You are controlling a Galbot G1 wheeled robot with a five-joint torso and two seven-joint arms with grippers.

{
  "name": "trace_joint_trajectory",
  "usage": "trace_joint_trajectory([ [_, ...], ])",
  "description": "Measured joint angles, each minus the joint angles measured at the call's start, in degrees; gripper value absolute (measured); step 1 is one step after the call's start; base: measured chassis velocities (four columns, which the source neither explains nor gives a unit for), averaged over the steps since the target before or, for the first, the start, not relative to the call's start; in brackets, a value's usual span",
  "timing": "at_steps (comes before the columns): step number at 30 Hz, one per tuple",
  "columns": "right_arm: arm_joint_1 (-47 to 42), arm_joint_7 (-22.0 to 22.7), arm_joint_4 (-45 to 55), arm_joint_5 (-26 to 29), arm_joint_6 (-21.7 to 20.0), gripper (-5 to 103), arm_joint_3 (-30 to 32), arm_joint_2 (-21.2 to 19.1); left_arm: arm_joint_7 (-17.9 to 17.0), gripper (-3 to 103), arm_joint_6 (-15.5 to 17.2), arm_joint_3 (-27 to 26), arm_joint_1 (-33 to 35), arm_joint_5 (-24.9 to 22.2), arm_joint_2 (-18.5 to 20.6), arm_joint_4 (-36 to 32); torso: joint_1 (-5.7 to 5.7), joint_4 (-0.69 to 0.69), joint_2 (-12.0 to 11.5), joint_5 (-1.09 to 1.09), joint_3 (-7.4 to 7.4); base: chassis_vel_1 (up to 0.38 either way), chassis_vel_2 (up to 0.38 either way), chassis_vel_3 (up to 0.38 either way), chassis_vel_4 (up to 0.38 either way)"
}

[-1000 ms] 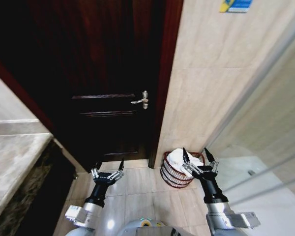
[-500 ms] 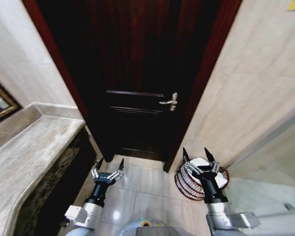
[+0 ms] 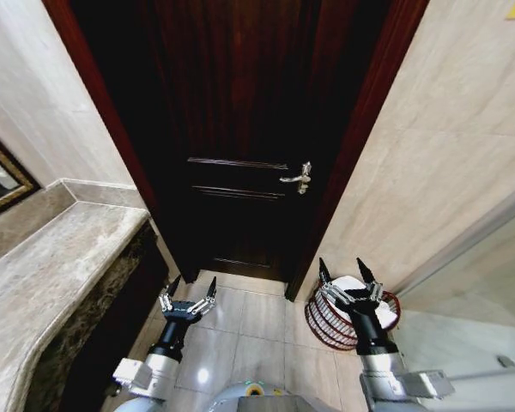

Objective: Discard the used towel into the hamper.

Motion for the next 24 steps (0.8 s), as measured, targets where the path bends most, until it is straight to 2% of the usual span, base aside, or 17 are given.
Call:
trace_joint_trajectory([
  [11, 0.0, 0.0, 0.0, 0.0, 0.0, 100, 0.01, 0.0, 0.0, 100, 0.0, 0.0, 0.0, 0.0, 0.0, 0.0, 0.02, -0.01, 0.02, 0.0, 0.02, -0.081, -0.074, -0.077, -0.077],
  [24, 0.0, 0.0, 0.0, 0.0, 0.0, 100, 0.0, 0.0, 0.0, 100, 0.0, 0.0, 0.0, 0.0, 0.0, 0.0, 0.02, 0.01, 0.03, 0.0, 0.02, -0.005, -0.009, -0.009, -0.004],
])
